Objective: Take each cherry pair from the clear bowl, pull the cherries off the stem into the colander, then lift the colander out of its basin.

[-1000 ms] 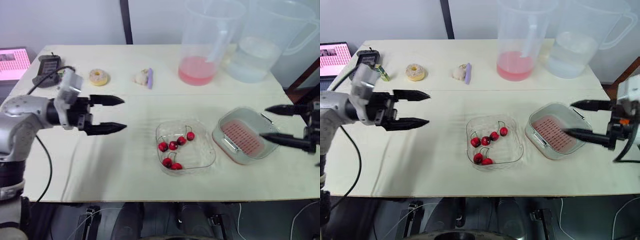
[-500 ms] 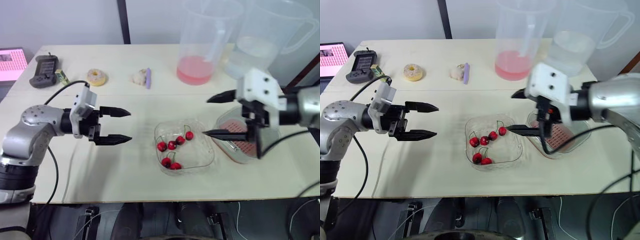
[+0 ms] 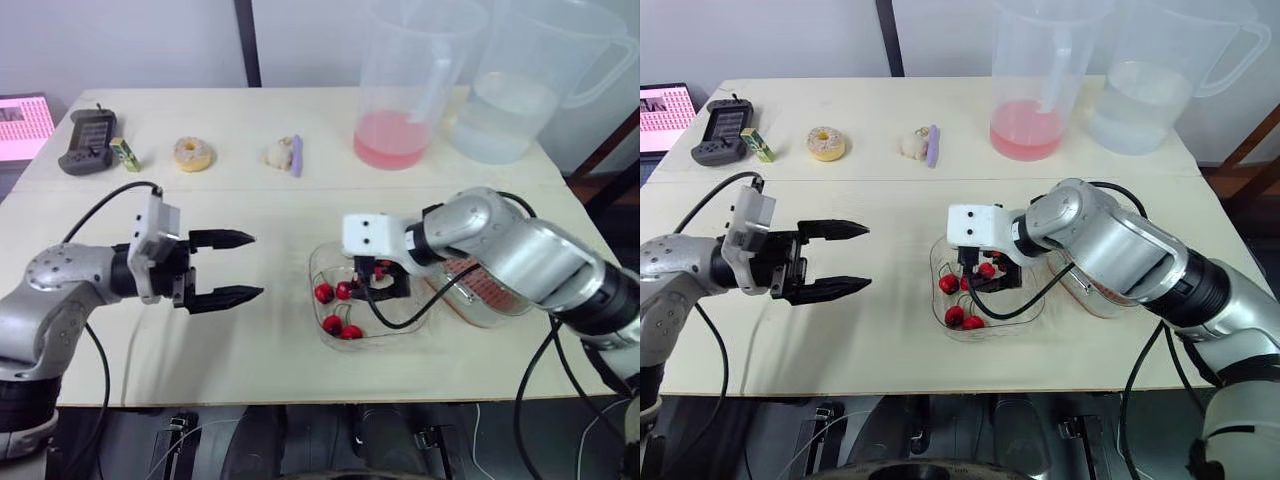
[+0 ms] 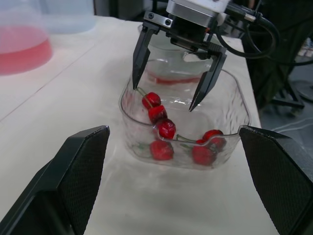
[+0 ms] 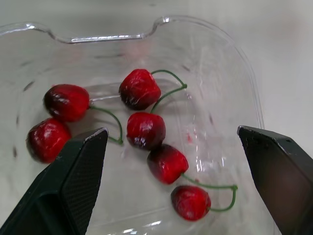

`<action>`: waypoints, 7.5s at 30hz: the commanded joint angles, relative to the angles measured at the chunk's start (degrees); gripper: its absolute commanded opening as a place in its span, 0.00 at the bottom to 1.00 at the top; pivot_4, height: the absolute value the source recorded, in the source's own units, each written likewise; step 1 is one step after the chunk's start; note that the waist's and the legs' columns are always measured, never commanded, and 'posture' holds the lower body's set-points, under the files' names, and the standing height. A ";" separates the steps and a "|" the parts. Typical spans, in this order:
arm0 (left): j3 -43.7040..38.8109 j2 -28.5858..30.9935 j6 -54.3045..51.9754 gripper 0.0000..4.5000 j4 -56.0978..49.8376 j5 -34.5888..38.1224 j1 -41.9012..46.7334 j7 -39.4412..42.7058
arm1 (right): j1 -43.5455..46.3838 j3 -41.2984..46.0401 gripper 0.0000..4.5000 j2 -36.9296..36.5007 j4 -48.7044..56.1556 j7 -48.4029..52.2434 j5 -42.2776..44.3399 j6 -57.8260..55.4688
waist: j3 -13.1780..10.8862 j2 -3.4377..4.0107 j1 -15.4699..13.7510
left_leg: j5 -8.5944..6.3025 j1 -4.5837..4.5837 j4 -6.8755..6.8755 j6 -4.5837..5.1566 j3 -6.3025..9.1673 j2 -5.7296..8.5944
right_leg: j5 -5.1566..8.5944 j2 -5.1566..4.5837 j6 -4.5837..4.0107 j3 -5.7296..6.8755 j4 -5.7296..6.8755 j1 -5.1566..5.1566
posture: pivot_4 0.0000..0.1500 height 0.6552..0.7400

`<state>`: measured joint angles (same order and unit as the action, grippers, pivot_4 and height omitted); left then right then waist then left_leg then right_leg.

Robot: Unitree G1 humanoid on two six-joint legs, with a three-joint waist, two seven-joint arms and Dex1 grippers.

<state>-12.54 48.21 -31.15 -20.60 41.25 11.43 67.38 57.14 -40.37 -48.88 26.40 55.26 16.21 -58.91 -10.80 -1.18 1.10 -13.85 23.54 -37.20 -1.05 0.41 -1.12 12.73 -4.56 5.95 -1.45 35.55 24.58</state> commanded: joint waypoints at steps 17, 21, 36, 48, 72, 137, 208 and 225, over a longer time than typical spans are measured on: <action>-4.98 0.00 -7.36 1.00 -9.20 10.08 -0.58 -12.20 | -3.16 -4.89 0.82 7.65 -5.13 -0.93 -8.78 -3.04 | 0.00 -0.01 -0.04 | 0.00 -0.06 -0.03 0.00 0.02 0.02 | 0.00 0.00 0.00 0.00 0.03 -0.06 | 1.00 1.00; -4.54 0.20 -7.12 1.00 -9.14 9.85 -0.75 -12.36 | -3.43 -4.08 0.77 8.29 -4.90 -1.35 -8.57 -4.97 | 0.00 -0.01 -0.05 | 0.00 -0.06 -0.03 0.00 0.01 0.03 | 0.00 0.00 0.00 0.00 0.03 -0.06 | 1.00 1.00; -2.42 0.62 -6.73 1.00 -7.53 9.14 2.02 -11.39 | -1.47 -0.35 0.20 5.11 0.34 0.42 -6.84 -7.77 | 0.00 -0.01 -0.13 | 0.00 -0.06 -0.03 0.00 0.01 0.03 | 0.00 -0.01 -0.01 0.00 0.01 -0.06 | 1.00 1.00; 2.27 -1.02 -4.48 1.00 -2.46 6.03 6.74 -7.78 | -5.43 7.49 0.20 1.36 7.87 2.07 0.00 -11.35 | 0.00 -0.02 -0.13 | 0.00 -0.06 -0.02 0.00 0.01 0.03 | 0.00 0.00 0.00 0.01 0.00 -0.07 | 1.00 1.00; 3.12 -2.43 -4.45 1.00 -2.48 4.89 7.68 -7.95 | -5.68 -0.34 0.66 3.87 -0.83 -0.53 -5.73 -4.04 | 0.00 -0.02 -0.09 | 0.00 -0.05 -0.02 0.00 0.02 0.03 | 0.00 0.00 0.00 0.01 -0.01 -0.07 | 1.00 1.00; 5.03 -4.95 -4.78 1.00 -0.61 3.40 11.83 -8.83 | -6.47 1.58 0.40 6.62 -0.01 -2.33 -5.25 -9.24 | 0.01 -0.02 -0.10 | 0.00 -0.04 -0.02 0.00 0.02 0.03 | 0.00 -0.01 0.00 0.01 -0.02 -0.07 | 1.00 1.00; 13.03 -22.30 -13.50 1.00 27.18 -3.92 48.17 -15.95 | -20.81 24.56 0.22 3.70 -6.94 -29.25 -54.53 65.94 | -0.03 -0.13 -0.26 | 0.03 -0.03 -0.02 -0.02 0.06 0.14 | -0.07 0.00 0.25 -0.02 -0.06 -0.14 | 1.00 1.00; 14.47 -22.46 -14.57 0.01 28.36 -8.55 48.98 -16.14 | -20.78 27.23 0.21 6.68 -6.74 -25.04 -51.94 67.19 | -0.03 -0.13 -0.22 | 0.03 -0.03 -0.02 -0.02 0.08 0.15 | -0.09 0.00 0.28 -0.02 -0.03 -0.14 | 1.00 1.00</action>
<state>2.74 25.62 -45.79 8.78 32.96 58.86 51.14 35.94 -15.64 -42.67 18.18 29.63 -37.48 8.86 -10.83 -1.31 0.87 -13.82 23.51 -37.22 -1.07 0.49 -0.98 12.64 -4.56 6.23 -1.47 35.51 24.43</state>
